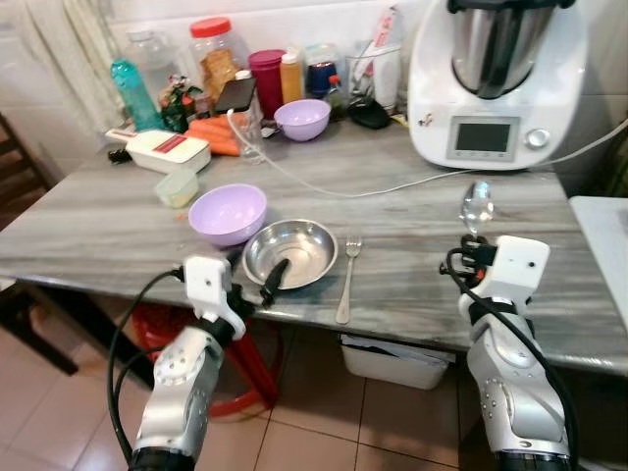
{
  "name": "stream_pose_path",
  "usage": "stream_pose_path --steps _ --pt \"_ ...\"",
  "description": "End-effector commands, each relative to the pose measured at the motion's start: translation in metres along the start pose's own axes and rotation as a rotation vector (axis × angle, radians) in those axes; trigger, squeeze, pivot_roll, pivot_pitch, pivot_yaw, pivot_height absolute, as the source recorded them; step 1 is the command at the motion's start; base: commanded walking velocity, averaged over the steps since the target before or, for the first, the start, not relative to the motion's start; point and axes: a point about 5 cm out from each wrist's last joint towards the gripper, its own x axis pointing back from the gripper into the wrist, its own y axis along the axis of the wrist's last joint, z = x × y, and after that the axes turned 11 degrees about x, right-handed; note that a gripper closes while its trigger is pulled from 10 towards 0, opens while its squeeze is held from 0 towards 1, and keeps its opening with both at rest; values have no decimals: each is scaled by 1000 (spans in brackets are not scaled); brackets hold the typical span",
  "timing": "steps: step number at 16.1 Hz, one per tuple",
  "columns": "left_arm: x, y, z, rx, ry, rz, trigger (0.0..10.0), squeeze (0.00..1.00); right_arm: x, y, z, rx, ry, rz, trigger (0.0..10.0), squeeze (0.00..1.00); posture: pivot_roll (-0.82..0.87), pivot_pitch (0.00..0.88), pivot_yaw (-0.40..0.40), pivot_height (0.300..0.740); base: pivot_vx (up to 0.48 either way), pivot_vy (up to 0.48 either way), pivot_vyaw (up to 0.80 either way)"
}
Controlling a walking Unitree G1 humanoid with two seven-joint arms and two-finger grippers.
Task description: Setting the table
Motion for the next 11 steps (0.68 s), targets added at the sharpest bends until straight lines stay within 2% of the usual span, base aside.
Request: stream_pose_path --steps 1,4,6,8,11 --pt "10 6 5 -4 -31 3 10000 0 -3 1 11 -25 29 12 10000 0 -116 0 89 740 0 0 0" --pt "25 1 -6 -7 -176 68 10000 0 -10 1 11 -40 21 29 10000 0 -112 0 91 740 0 0 0" --pt "32 -4 -11 -38 -278 140 10000 0 -16 -4 18 -40 35 98 10000 0 -111 0 92 740 0 0 0" --pt "32 -4 -12 -40 -291 151 10000 0 -18 -9 23 -66 33 160 10000 0 -108 0 91 740 0 0 0" --pt "33 -3 -12 -37 -296 153 10000 0 -19 -12 25 -60 39 182 10000 0 -108 0 91 740 0 0 0"
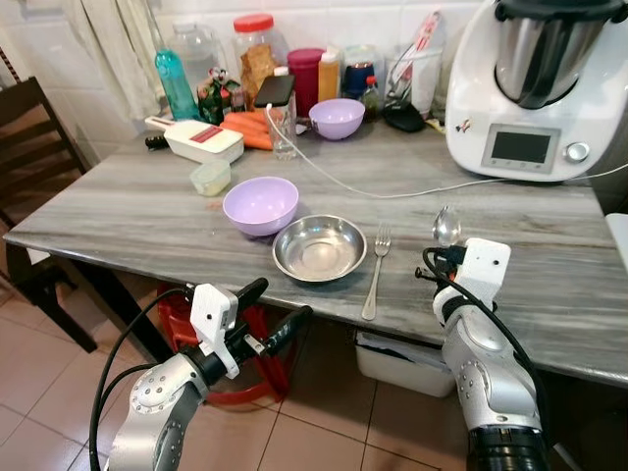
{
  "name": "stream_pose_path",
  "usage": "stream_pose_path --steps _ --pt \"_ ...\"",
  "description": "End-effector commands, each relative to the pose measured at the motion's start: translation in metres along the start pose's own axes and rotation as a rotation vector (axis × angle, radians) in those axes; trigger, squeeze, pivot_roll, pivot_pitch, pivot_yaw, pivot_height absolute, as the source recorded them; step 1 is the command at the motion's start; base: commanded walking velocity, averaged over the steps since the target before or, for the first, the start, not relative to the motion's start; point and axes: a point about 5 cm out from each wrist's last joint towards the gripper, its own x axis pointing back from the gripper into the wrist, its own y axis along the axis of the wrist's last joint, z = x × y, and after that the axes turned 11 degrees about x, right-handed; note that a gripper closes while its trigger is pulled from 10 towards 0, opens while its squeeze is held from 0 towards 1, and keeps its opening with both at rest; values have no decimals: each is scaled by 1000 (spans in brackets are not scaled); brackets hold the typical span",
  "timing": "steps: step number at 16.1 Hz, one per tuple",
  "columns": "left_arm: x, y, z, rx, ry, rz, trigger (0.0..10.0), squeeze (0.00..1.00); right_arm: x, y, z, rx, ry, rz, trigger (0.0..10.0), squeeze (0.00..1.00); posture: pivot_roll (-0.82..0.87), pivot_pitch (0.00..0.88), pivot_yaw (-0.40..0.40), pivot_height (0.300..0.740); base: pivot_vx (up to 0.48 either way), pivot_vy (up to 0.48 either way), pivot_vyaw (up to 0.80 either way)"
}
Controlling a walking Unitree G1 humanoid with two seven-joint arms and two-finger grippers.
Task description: Setting the table
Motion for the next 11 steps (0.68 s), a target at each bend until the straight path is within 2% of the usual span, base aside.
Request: stream_pose_path --steps 1,7,11 --pt "2 3 -1 -15 -23 17 10000 0 -4 3 5 -9 16 18 10000 0 -107 0 92 740 0 0 0" --pt "-2 4 -6 -24 -66 32 10000 0 -11 -3 19 -10 68 121 10000 0 -115 0 96 740 0 0 0" --pt "-5 4 -9 -20 -82 33 10000 0 -13 -7 21 -5 72 153 10000 0 -115 0 100 740 0 0 0"
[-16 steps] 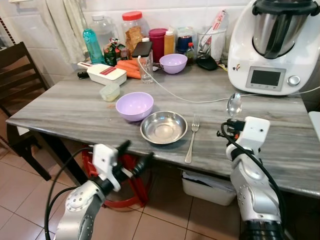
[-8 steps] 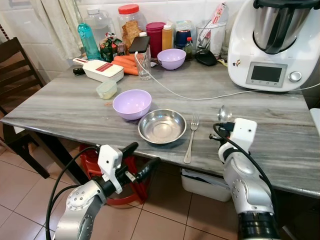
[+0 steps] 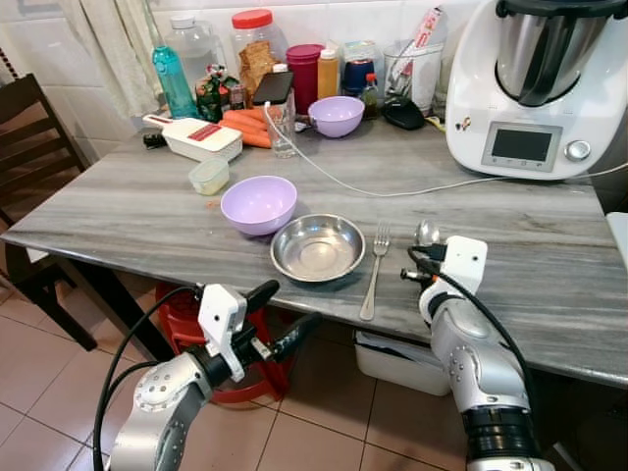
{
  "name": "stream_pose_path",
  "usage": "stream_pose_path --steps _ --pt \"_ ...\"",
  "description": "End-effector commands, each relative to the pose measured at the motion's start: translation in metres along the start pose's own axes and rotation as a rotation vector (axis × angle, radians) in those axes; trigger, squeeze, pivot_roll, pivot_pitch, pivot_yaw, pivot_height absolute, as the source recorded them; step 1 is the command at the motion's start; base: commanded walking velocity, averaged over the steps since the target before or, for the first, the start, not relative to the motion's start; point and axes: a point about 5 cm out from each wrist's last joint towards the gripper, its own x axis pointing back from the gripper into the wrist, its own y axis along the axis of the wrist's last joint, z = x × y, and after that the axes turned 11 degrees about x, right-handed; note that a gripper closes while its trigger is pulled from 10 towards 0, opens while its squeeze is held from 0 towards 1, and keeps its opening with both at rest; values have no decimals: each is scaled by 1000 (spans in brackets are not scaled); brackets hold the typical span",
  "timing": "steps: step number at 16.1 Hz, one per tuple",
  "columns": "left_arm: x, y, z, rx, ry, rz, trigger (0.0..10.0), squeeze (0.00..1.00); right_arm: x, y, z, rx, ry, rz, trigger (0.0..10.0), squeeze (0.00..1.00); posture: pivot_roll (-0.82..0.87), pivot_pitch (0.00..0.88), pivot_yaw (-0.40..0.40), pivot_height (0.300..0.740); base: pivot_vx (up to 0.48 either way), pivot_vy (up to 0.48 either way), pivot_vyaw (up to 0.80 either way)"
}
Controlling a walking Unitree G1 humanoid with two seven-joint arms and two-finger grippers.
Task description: Setting the table
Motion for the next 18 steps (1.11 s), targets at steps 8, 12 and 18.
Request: stream_pose_path --steps 8,12,18 --pt "-5 5 -3 -22 -45 10 10000 0 -9 2 8 2 31 37 10000 0 -119 0 104 740 0 0 0" --pt "-6 5 -6 -14 -55 13 10000 0 -12 1 13 10 44 43 10000 0 -114 0 104 740 0 0 0" --pt "-8 4 -7 -10 -63 19 10000 0 -16 1 15 23 54 48 10000 0 -117 0 104 740 0 0 0"
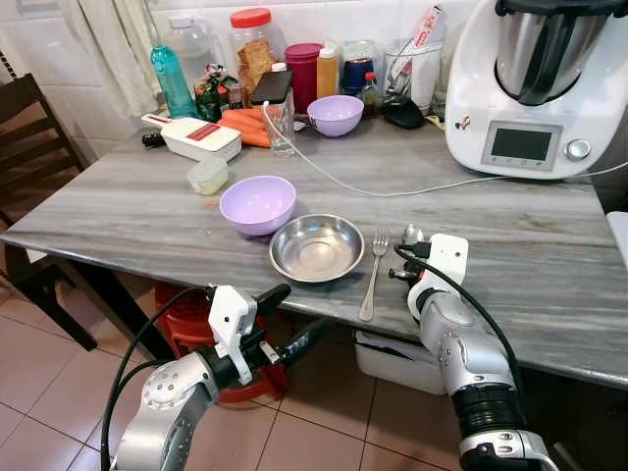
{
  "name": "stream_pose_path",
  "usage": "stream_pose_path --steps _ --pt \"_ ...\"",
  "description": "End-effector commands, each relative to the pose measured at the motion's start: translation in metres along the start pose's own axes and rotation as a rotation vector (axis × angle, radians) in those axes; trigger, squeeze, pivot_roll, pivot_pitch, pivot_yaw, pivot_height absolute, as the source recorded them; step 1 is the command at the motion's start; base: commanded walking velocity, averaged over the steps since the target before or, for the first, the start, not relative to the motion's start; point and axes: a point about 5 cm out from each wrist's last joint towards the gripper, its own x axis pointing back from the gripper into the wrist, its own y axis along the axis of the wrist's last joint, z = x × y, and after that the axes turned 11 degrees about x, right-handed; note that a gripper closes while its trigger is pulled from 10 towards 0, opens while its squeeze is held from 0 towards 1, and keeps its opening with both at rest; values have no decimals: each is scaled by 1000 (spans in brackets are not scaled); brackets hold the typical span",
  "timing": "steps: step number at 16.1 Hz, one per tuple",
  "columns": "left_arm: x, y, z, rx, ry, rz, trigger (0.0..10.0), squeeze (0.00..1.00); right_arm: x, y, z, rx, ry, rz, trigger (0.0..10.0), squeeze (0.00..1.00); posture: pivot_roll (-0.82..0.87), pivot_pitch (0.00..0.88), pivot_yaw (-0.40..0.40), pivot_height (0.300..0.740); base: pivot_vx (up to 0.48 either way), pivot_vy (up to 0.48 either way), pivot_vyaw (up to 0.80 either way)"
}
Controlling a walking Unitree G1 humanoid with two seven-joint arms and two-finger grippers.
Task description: Setting the table
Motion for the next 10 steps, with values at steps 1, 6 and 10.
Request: stream_pose_path --steps 1,6,10 --pt "-2 8 -1 -23 -12 -10 10000 0 -2 2 6 14 25 3 10000 0 -116 0 104 740 0 0 0" --pt "-2 7 -1 -19 -16 -8 10000 0 -2 -1 6 29 31 7 10000 1000 -116 0 103 740 0 0 0" --pt "-2 6 -1 -16 -21 -4 10000 0 -3 -1 6 34 29 4 10000 1000 -115 0 101 740 0 0 0"
